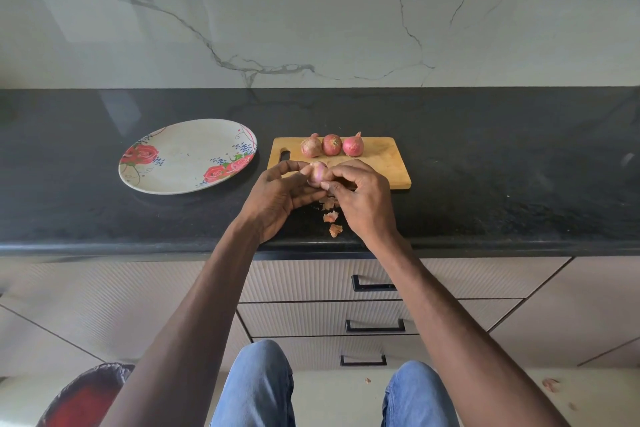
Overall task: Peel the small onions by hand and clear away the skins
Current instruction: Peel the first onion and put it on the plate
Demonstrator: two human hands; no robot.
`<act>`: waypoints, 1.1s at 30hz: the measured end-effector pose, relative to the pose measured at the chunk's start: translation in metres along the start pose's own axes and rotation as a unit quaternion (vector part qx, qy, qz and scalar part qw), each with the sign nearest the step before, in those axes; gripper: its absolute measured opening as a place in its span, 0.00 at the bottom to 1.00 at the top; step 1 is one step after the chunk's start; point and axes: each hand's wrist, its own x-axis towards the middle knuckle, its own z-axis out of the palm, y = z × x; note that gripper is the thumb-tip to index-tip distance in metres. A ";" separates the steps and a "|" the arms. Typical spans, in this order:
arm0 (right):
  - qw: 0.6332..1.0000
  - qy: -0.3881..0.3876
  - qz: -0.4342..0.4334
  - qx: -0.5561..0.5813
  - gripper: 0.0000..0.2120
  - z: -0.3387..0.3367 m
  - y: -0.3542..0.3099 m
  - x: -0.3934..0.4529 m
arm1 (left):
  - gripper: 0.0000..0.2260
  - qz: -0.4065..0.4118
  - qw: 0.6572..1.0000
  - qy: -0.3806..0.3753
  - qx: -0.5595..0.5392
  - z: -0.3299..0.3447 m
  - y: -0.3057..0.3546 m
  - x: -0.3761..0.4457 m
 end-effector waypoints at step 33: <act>1.000 -0.010 0.027 -0.006 0.03 -0.002 -0.006 -0.004 | 0.08 -0.008 1.000 -0.013 0.003 0.000 0.003 -0.001</act>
